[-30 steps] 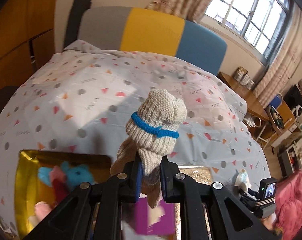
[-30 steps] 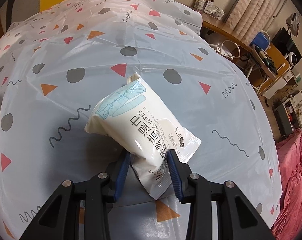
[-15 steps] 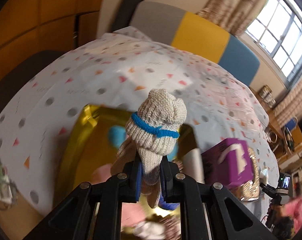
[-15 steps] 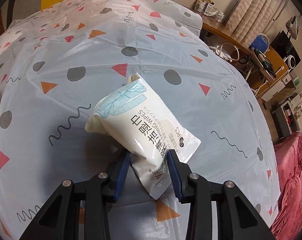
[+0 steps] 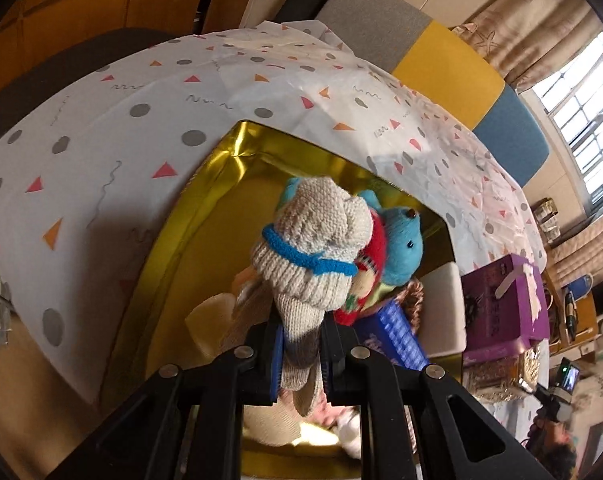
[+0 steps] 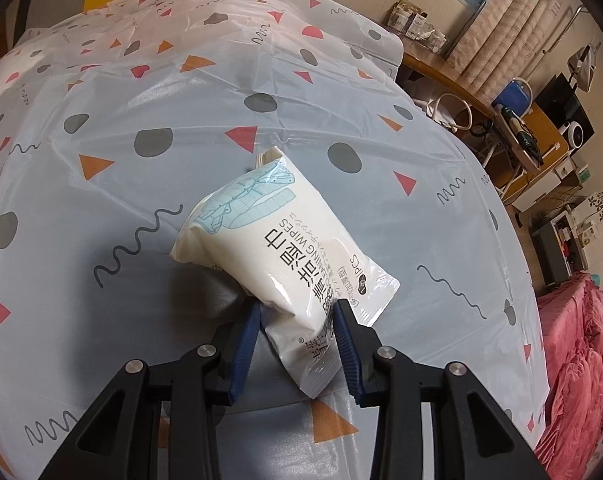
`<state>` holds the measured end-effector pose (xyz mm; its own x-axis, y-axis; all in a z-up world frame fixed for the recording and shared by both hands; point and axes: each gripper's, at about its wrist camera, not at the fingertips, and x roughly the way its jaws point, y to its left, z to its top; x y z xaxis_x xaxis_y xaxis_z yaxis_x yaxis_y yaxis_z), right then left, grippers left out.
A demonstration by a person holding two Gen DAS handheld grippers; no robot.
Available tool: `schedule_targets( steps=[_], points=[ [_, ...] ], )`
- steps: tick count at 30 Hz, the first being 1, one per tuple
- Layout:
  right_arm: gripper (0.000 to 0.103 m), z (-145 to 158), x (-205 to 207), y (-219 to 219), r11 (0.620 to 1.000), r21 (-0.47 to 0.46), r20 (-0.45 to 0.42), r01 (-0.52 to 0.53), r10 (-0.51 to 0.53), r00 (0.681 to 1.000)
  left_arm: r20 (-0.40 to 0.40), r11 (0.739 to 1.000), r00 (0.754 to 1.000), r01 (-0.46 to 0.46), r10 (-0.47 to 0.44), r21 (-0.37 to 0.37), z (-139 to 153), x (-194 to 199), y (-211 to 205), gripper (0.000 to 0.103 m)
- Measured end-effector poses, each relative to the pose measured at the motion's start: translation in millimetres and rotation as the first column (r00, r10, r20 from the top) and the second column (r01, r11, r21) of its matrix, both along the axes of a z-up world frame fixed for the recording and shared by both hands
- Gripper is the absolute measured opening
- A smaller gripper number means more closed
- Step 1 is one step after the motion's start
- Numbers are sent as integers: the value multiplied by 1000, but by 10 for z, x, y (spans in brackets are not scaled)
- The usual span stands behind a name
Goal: Organize soft objects
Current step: 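Carry the white glove into the gold tray and open the left tool, then lift the white wipes pack with the right tool and carry it toward the tray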
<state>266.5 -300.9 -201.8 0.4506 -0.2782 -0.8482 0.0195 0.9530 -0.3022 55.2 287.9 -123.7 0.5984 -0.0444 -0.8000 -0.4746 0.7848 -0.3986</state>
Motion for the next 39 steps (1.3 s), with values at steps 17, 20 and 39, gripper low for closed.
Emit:
schedule_targets(
  steps=[17,20,39],
  points=[
    [37,-9,15,6,1000,-11,4,-8,8,1000,-52,972,999,12,0,236,-146,294,-264,44],
    [37,-7,14,5,1000,-11,4,-8,9,1000,-38,957,999,21,-10,290,-97,203,-352,47],
    [36,4,-11,26,1000,-22,6,-4,4,1000,52,893,992,80,-114,444,274,-281,-847,60]
  ],
)
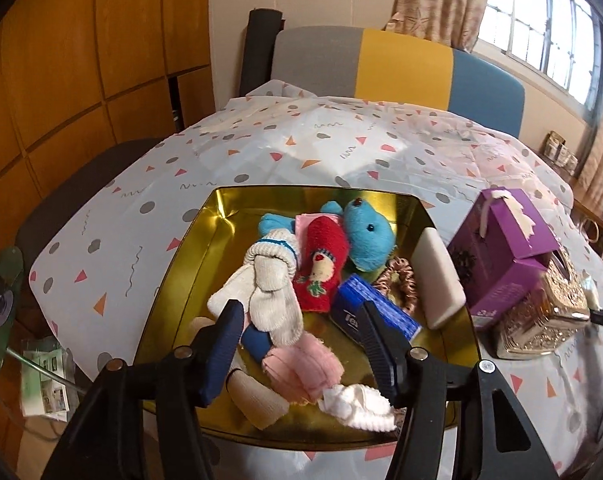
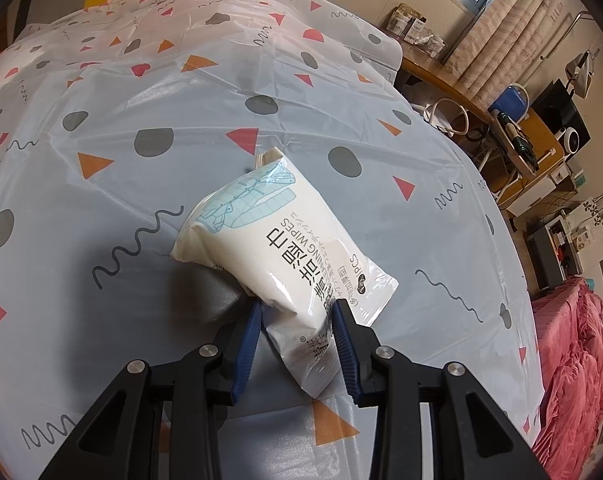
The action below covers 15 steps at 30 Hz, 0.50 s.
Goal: Organize soft objects
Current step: 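Lift the white wipes pack with the right tool and carry it toward the tray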
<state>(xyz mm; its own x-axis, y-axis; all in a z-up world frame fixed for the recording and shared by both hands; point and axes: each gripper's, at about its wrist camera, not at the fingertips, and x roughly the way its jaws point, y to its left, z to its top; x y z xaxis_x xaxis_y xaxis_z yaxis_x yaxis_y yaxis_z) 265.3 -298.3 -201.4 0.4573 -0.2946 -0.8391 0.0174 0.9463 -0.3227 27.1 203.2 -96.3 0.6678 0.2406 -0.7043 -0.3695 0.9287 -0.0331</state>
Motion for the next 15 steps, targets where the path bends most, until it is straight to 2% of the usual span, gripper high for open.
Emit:
schedule_targets(
  steps=[9,15],
  points=[
    [34,-1,-21,69,1000,-14,-30,4,-4,1000,13,998,998,56,-56,12,47,-58,-184,63],
    [33,17,-87,136,1000,23,-49,17,-16,999,17,995,995,99,-100,14,65,-98,-306,67]
  ],
)
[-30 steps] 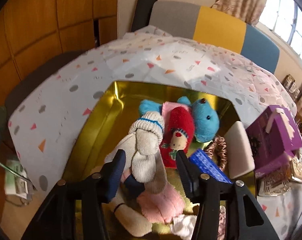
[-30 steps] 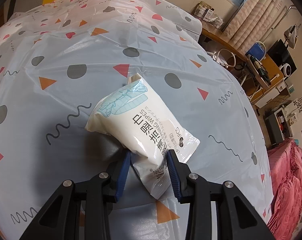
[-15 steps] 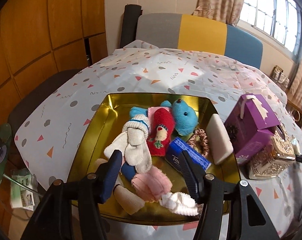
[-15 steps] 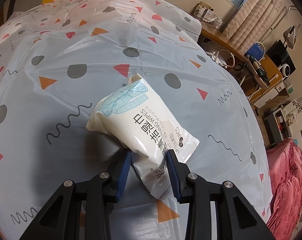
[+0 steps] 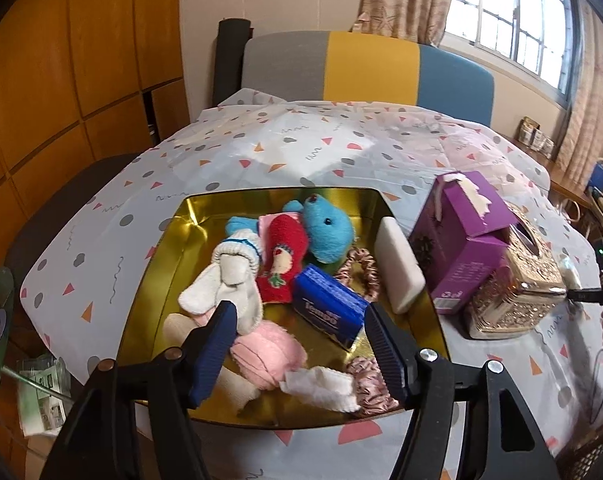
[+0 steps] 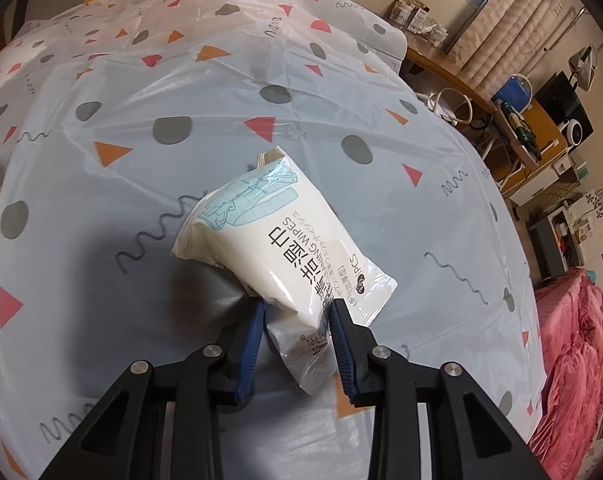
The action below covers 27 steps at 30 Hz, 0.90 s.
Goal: Organize soft objects
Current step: 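Lift the white wipes pack with the right tool and carry it toward the tray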
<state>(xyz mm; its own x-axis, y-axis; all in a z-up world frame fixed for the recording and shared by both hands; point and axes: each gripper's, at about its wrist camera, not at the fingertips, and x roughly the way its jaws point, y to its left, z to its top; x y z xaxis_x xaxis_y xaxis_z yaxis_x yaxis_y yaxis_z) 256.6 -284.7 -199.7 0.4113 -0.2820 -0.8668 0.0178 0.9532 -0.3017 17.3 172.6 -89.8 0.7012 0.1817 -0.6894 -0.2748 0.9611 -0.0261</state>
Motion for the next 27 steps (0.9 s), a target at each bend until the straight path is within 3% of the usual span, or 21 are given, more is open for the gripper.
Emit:
schedule_targets(
  steps=[13,27],
  points=[
    [33,40,-154,361,988,149,-28,-43,47,998,-22,998,998,61,-61,-7,-71,-62,-112,68],
    [28,178,-123,575,938,345,4,-16,15,1000,-10,998,998,64,-64,-20,-85,-168,-31,68]
  ],
)
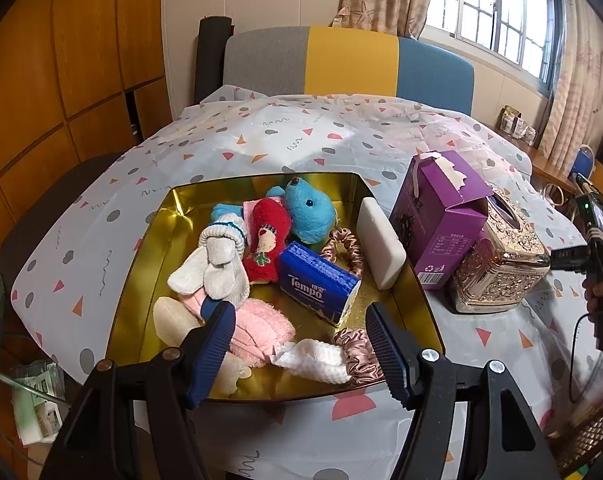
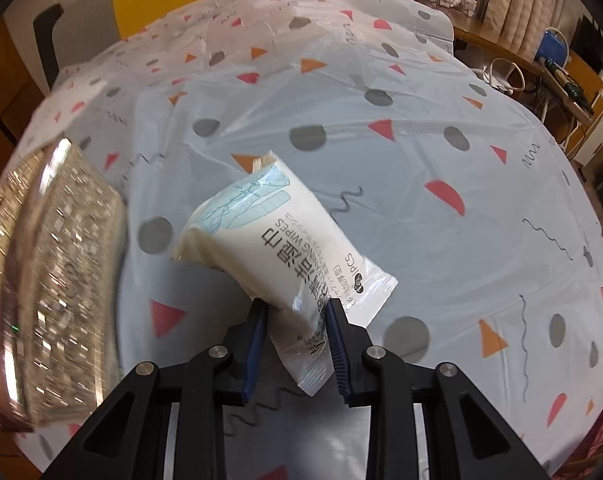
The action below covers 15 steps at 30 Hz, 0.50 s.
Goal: Organize soft objects
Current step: 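Lift the white wipes pack with the right tool and carry it toward the tray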
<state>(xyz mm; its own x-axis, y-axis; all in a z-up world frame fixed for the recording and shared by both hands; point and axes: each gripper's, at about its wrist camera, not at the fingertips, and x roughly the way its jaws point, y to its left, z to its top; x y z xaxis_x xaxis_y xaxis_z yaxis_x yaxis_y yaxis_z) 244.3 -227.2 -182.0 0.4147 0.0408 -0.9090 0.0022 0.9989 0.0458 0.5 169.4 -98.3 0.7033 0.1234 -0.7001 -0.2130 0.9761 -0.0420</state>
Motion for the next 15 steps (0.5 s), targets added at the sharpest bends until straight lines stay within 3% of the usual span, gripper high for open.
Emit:
schedule_targets(
  steps=[9,15],
  points=[
    [23,230,70,214,999,24,50,-29,28,998,-3,1000,1000,-10,10,-12,-11,-14,37,68],
    [19,179,69,275,999,-12,34,-49,49,998,-5,1000,1000,-12,12,-12,-19,-13,57,68]
  ],
)
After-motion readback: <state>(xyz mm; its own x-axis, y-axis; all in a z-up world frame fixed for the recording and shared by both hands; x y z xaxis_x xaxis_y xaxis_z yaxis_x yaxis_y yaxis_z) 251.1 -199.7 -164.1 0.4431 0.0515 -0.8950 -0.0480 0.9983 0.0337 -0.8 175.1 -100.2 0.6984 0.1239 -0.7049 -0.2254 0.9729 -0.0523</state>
